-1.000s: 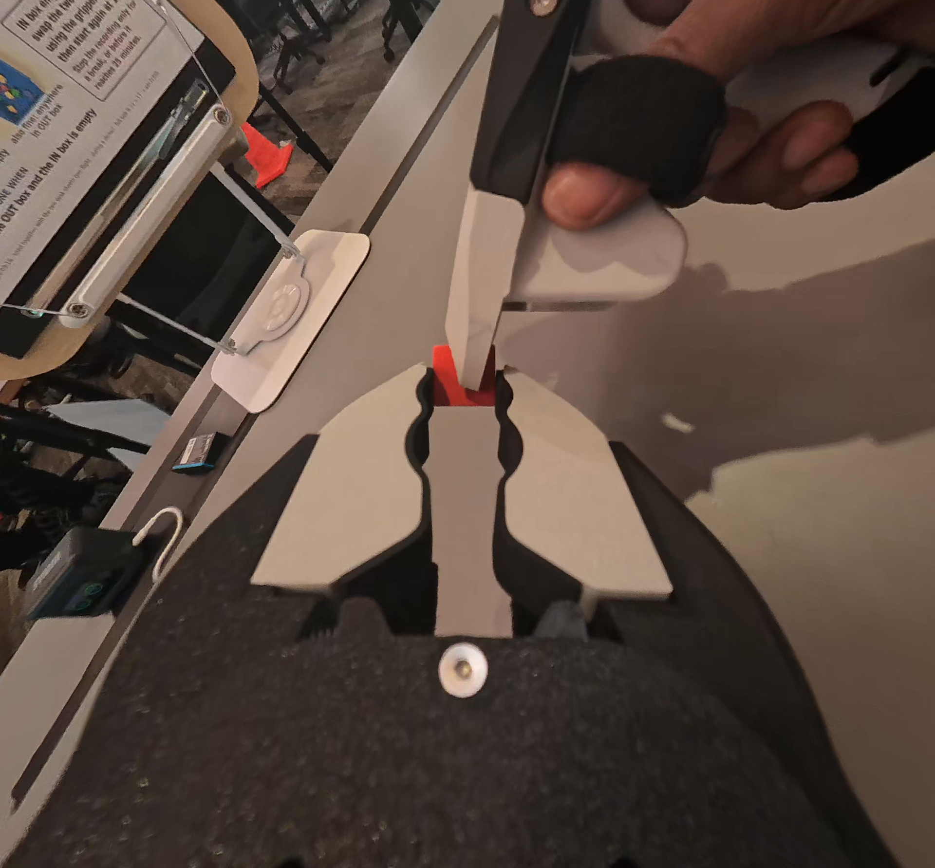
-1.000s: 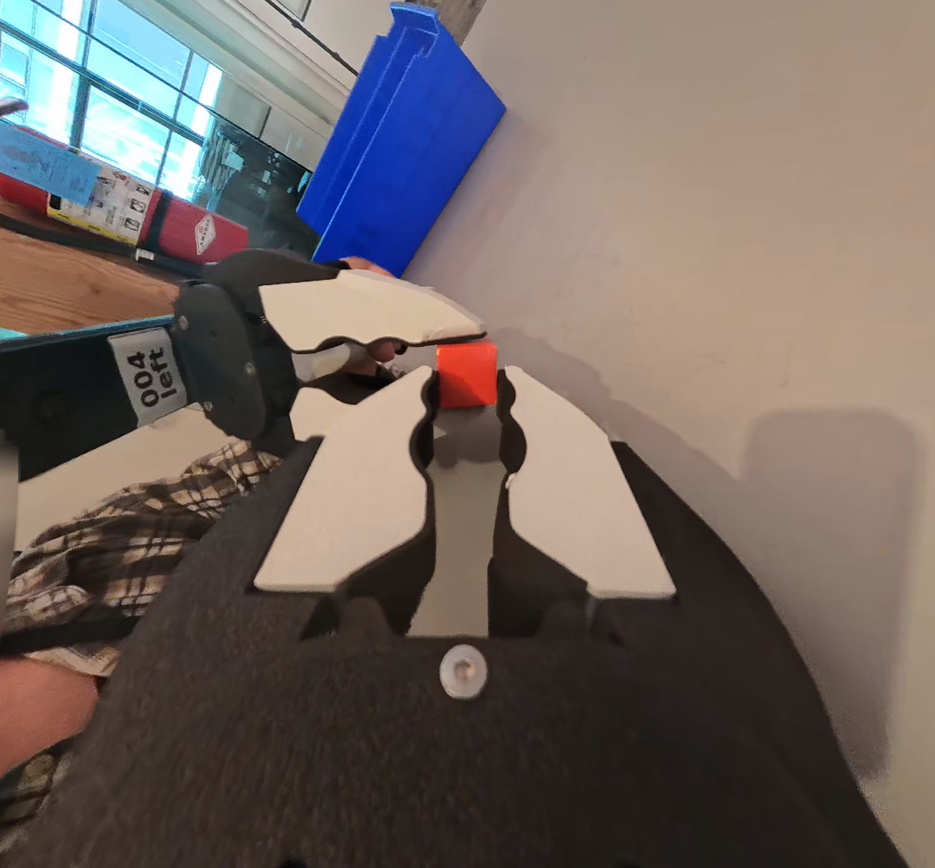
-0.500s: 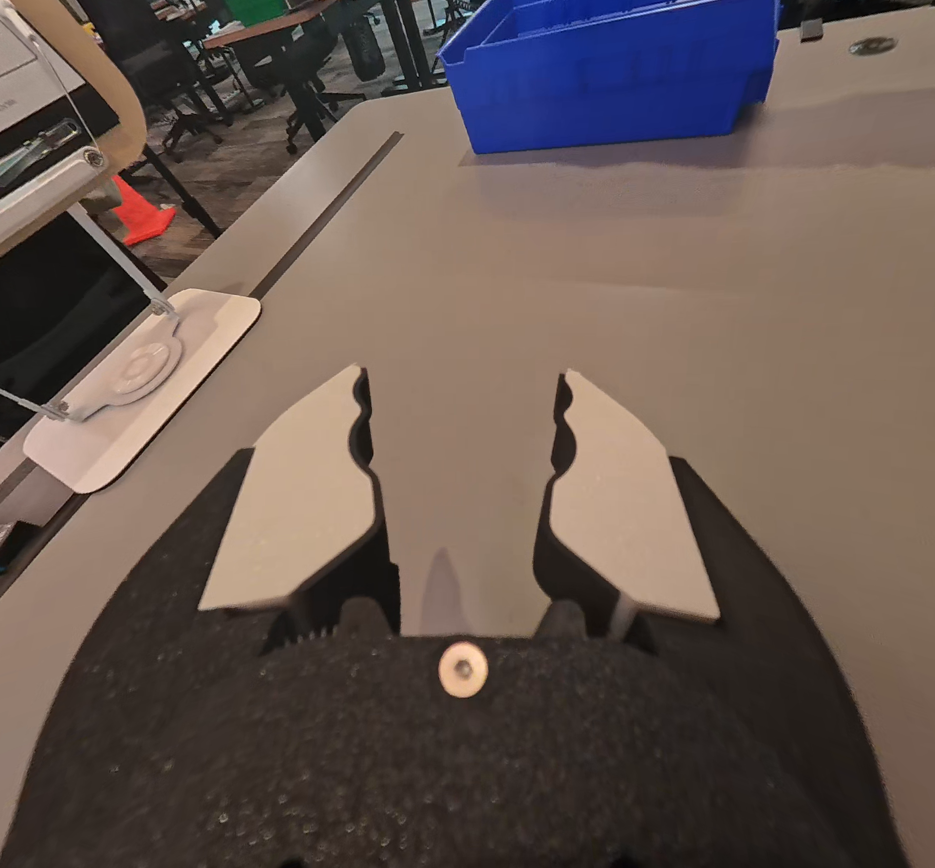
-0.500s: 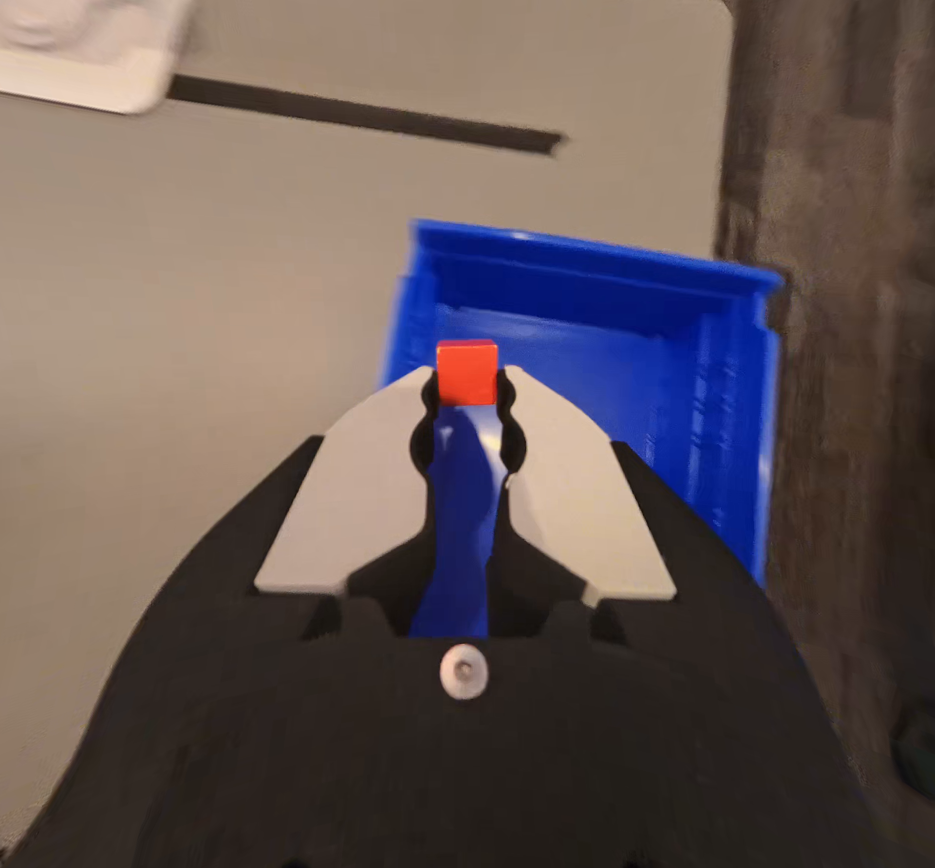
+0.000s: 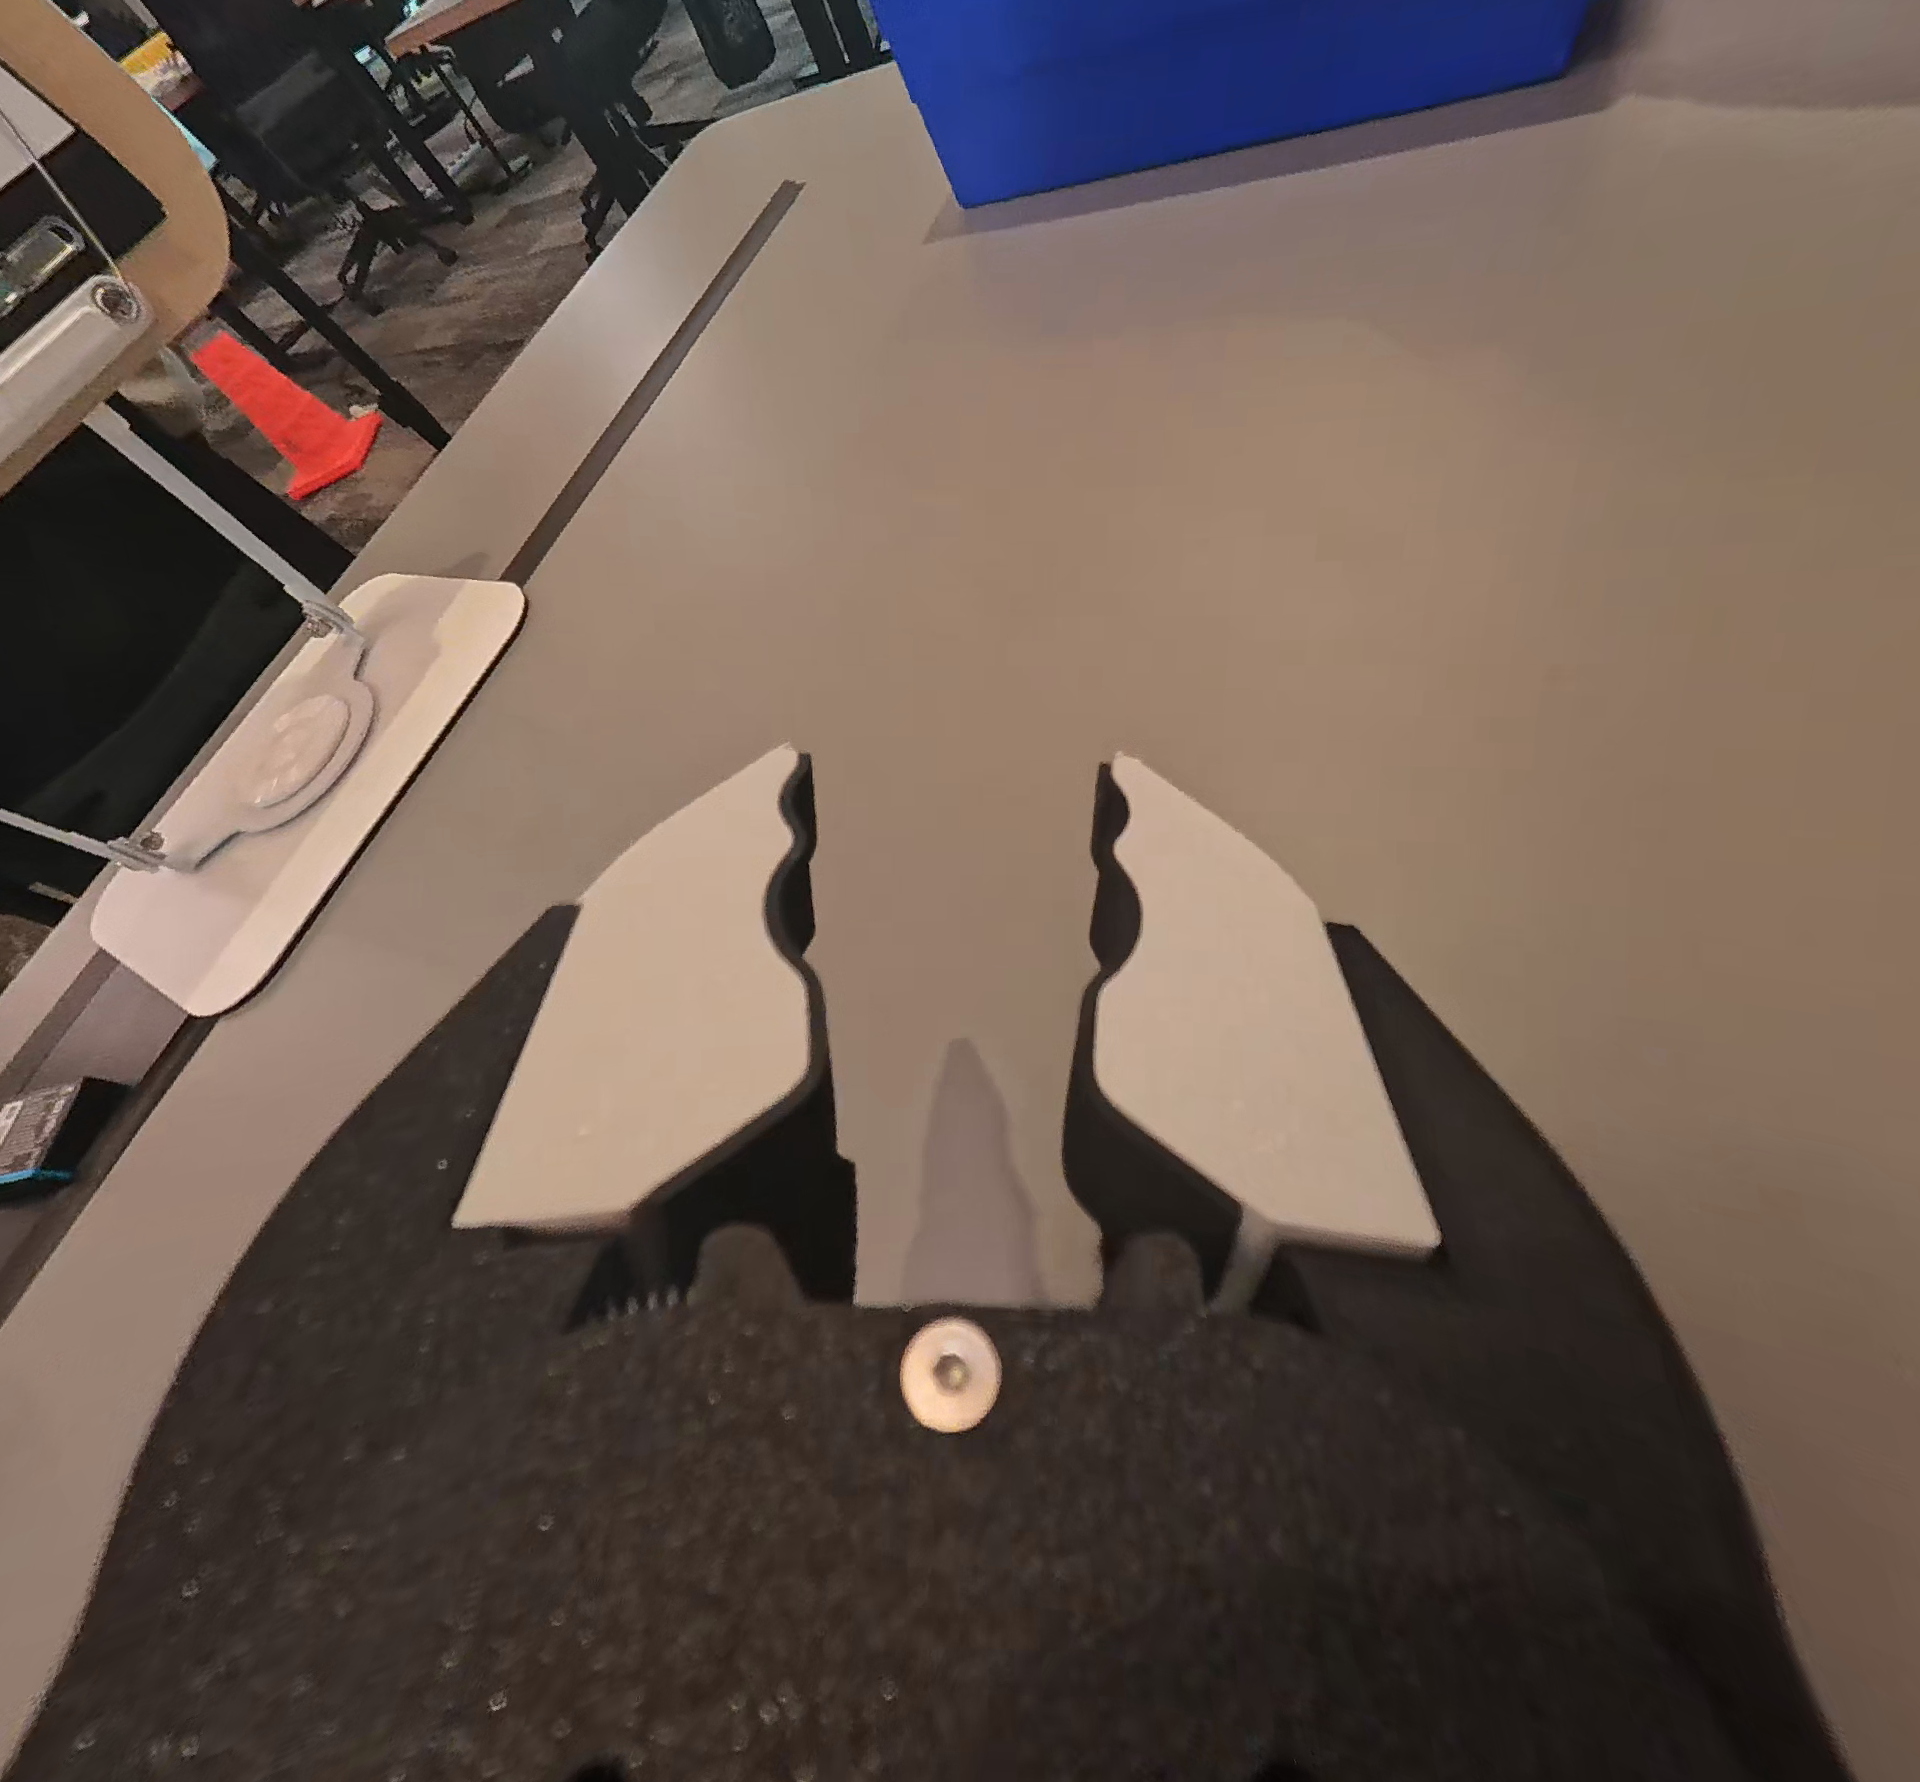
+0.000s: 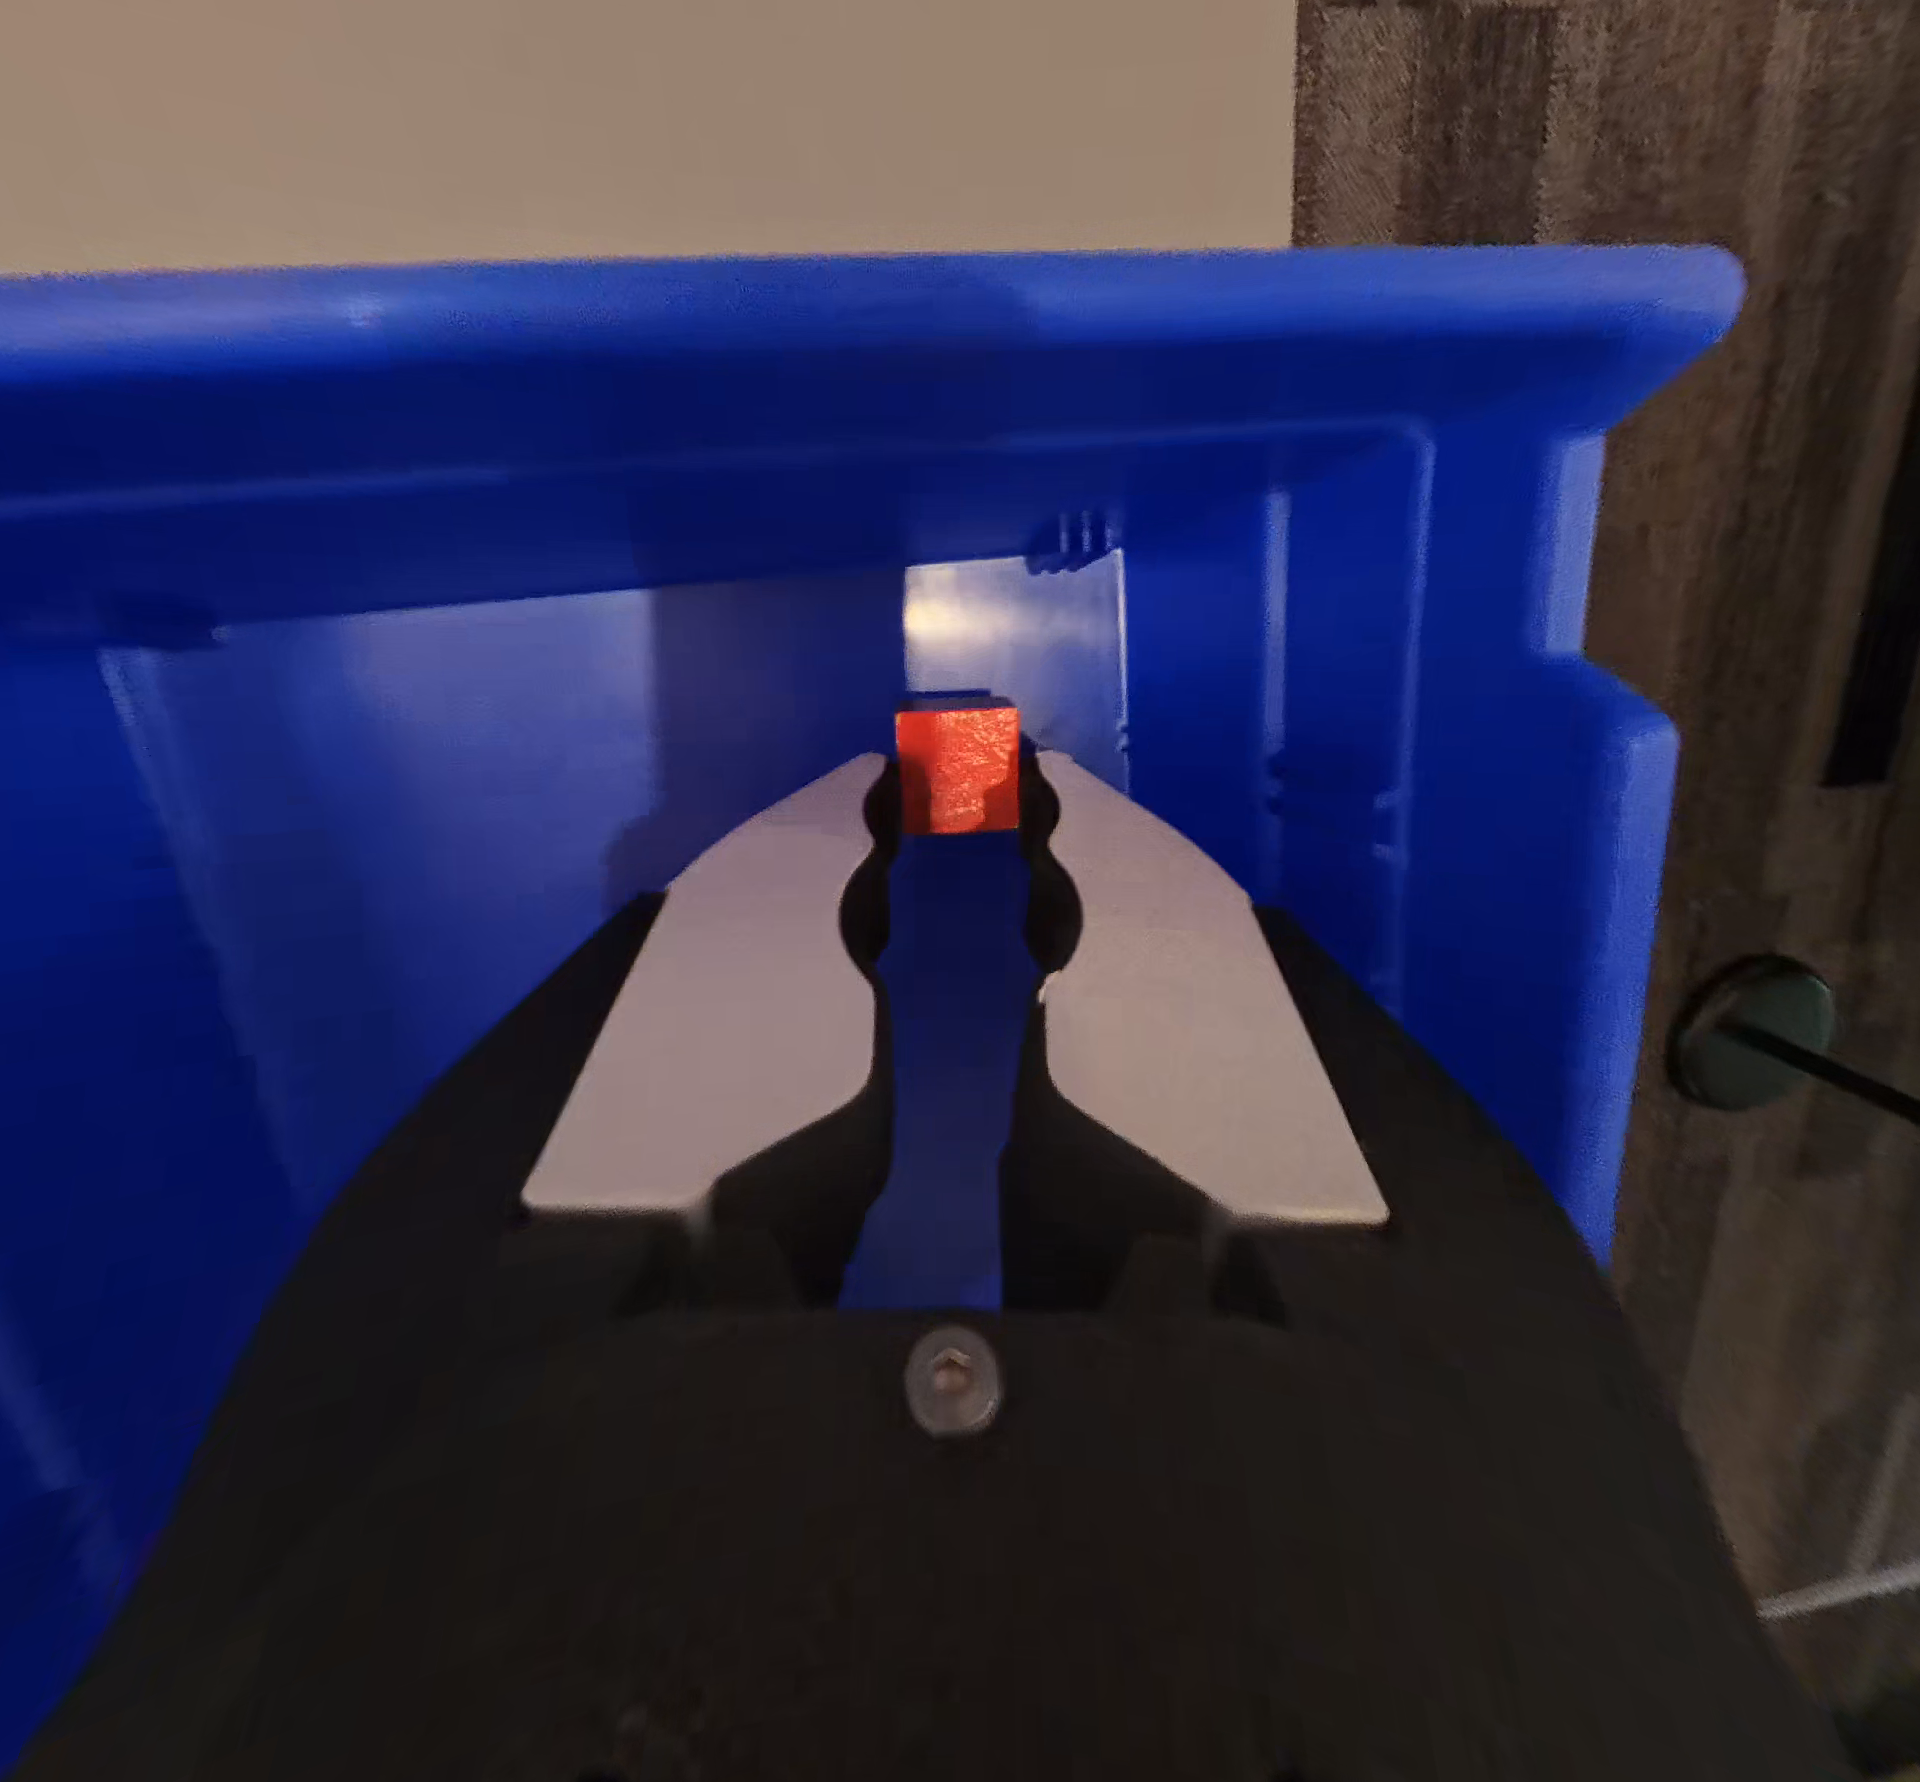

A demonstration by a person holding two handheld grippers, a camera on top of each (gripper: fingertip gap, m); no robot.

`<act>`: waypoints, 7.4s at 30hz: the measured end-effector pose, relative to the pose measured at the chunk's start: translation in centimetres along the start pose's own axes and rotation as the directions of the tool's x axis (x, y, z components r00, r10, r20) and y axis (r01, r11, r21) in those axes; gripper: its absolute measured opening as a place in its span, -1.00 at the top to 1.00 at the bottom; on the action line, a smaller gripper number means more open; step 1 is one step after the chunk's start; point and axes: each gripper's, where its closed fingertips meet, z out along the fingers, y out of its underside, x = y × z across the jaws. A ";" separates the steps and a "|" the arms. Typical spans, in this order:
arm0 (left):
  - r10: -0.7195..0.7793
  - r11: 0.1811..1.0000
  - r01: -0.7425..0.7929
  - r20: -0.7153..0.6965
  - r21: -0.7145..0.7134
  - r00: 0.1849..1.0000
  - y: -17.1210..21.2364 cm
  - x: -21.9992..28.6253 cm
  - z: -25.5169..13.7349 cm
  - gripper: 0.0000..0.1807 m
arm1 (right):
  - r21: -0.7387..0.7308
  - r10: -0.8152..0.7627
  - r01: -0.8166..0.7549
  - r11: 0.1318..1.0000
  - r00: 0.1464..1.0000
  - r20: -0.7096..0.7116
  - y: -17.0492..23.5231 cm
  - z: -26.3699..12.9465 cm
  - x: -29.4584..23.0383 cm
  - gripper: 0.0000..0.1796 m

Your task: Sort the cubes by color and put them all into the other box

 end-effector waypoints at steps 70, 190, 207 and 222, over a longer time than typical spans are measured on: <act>-0.122 0.992 0.124 0.200 0.003 0.972 3.0 -7.2 -3.7 0.52 | 0.841 -0.695 0.046 0.539 0.589 0.414 6.5 -15.3 -40.9 0.34; -0.230 0.818 0.490 0.608 -0.302 0.760 20.5 -23.1 -38.5 0.48 | 0.796 -0.690 0.063 0.603 0.541 0.480 7.4 -14.7 -44.1 0.51; -0.339 0.735 0.510 0.410 -0.447 0.847 27.5 -22.6 -29.5 0.45 | 0.774 -0.672 0.070 0.630 0.549 0.497 7.2 -14.0 -46.9 0.50; -0.455 0.641 0.564 0.334 -0.520 0.825 30.8 -21.9 -25.0 0.68 | 0.749 -0.661 0.044 0.661 0.506 0.554 7.7 -14.2 -47.1 0.50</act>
